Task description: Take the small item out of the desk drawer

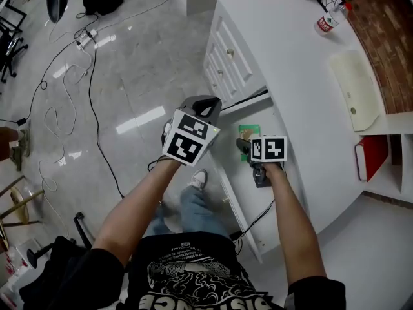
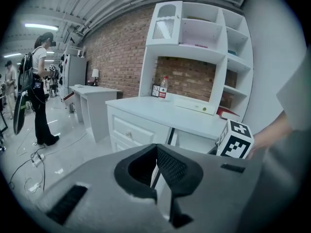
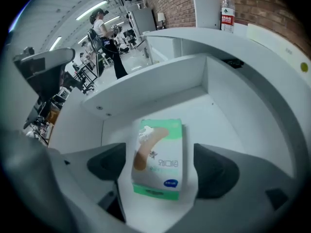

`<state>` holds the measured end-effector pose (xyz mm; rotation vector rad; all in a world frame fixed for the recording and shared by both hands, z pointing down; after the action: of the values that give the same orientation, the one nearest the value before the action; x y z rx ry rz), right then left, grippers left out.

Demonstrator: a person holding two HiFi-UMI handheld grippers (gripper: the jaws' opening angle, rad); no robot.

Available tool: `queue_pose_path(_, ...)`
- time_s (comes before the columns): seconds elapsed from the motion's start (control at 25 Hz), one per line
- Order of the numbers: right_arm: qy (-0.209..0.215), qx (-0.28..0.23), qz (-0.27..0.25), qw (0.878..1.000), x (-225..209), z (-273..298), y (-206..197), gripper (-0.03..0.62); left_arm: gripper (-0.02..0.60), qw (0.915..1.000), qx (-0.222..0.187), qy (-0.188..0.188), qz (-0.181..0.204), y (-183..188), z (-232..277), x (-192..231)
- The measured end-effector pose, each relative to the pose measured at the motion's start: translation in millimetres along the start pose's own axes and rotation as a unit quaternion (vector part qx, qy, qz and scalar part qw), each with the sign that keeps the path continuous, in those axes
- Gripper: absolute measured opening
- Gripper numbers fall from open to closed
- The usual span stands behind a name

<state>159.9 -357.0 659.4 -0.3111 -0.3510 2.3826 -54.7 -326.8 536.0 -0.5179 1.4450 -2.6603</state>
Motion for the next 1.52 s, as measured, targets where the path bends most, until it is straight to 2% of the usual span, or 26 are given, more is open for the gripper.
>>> queue_pose_path(0.44,-0.048,0.032,-0.005,0.998,7,15,3,0.439,0.008,0.9996,-0.005,0.025,-0.009,-3,-14,13)
queue_pose_path(0.56,-0.061,0.041,-0.01,0.997,8,15,3,0.422,0.008,0.9994,-0.007,0.031,-0.011,-2,-19,16)
queue_pose_path(0.76,-0.062,0.048,-0.015,0.997,10,15,5,0.399,0.008,0.9992,-0.008,0.037,-0.011,-1,-26,19)
queue_pose_path(0.88,-0.059,0.046,-0.022,0.997,11,15,6,0.359,0.008,0.9991,-0.007,0.041,-0.008,1,-32,21)
queue_pose_path(1.04,-0.055,0.048,-0.022,0.997,10,12,5,0.348,0.008,0.999,-0.008,0.044,-0.007,6,-42,22)
queue_pose_path(1.28,-0.057,0.016,-0.006,0.998,10,-5,16,0.348,0.008,0.9985,-0.013,0.053,-0.004,16,-57,26)
queue_pose_path(1.52,-0.05,-0.037,-0.003,0.998,24,-35,41,0.348,0.008,0.9979,-0.022,0.06,0.0,32,-76,28)
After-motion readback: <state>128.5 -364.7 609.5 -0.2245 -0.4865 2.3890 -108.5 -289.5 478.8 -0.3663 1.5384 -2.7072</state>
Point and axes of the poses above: the fingertips, and each gripper's own axes: z forward along the fingers, x to its left, y out of its top, the point moved 7 cm from there along -z, backward along the fingers, and after that the axes turned 6 degrees about -z, right-handed, at the moved point
